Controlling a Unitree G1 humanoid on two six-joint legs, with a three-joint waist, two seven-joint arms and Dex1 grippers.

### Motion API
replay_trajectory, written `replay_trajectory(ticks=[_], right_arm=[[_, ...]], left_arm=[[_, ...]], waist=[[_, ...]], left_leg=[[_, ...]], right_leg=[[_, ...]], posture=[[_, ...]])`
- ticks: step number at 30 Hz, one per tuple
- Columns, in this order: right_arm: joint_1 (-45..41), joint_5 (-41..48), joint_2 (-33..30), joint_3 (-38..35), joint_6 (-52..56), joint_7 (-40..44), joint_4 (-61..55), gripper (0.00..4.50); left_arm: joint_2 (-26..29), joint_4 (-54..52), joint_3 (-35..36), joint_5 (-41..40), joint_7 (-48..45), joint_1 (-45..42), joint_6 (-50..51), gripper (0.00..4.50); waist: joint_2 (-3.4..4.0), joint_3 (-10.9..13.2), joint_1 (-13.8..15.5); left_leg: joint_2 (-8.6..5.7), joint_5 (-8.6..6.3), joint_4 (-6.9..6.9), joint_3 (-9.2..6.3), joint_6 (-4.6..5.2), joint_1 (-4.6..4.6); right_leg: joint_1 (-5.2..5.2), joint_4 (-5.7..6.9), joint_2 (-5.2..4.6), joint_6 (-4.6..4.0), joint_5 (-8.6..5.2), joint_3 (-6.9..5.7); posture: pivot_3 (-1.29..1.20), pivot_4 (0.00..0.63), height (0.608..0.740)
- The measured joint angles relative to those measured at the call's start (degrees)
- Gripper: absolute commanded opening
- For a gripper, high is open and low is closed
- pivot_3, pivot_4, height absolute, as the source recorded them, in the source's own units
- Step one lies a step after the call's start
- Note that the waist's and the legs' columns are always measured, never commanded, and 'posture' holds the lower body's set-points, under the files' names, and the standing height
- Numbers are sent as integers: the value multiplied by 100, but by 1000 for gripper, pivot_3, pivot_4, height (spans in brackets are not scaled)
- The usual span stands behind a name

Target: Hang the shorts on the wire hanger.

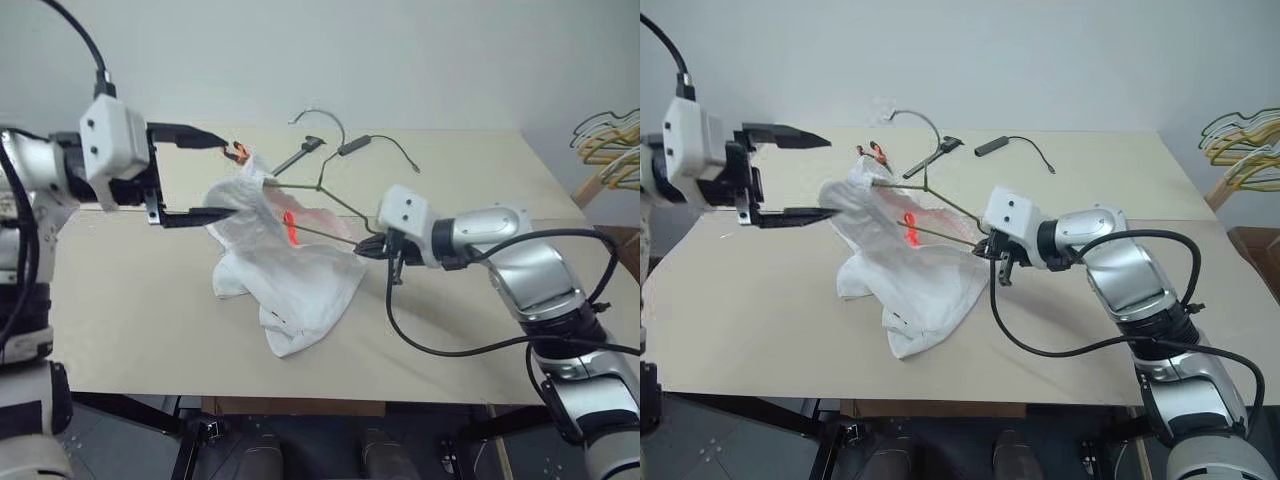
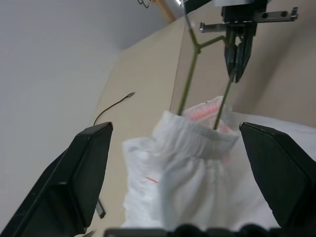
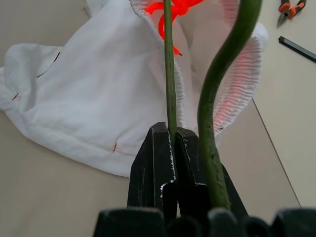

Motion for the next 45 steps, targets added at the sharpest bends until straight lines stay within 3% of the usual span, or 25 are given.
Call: replay_trajectory(ticks=[5,14,17,30,36,37,45], right_arm=[[36,-9,-73,50,14,4,-96,0],[37,-27,-97,178,24,9,-282,0],[41,-16,-99,178,95,7,-363,0],[104,5,-174,179,248,-9,-522,0],[173,-272,-240,289,-76,-120,-570,0],[220,-342,-241,294,-216,-156,-572,576],[404,-579,-405,-87,-437,-538,-324,3085]], left_arm=[[70,1099,-421,470,-642,-724,-291,4478],[-499,2150,-1480,1349,-1139,-800,-1109,4478],[-668,2339,-1567,1692,-935,-793,-1471,3931],[-858,2232,-1505,1747,-759,-464,-1542,133],[-836,1920,-1412,1717,-793,-214,-1284,55],[-813,1827,-1380,1698,-790,-148,-1234,0],[-785,1524,-1176,1537,-596,169,-866,0]], waist=[[-2,-2,-48],[-3,-3,-75],[-3,-4,-77],[-4,-4,-197],[-5,-4,-190],[-5,-4,-189],[-5,-4,-187]], left_leg=[[0,0,0,0,1,3],[0,0,2,-2,1,-10],[0,1,2,-5,1,-10],[0,1,5,-6,1,-10],[0,1,5,-7,1,-10],[0,0,5,-6,1,-10],[-1,1,6,-6,1,-8]], right_leg=[[1,4,0,2,-1,-1],[-12,4,0,1,-1,0],[-12,6,-1,1,-1,0],[-11,9,-1,2,-1,0],[-11,9,-2,2,-1,0],[-11,9,-2,2,-2,0],[-10,12,-2,2,-1,0]], posture=[[14,32,740],[-4,30,740],[-8,30,740],[0,40,740],[-2,42,740],[-4,43,740],[-7,49,740]])
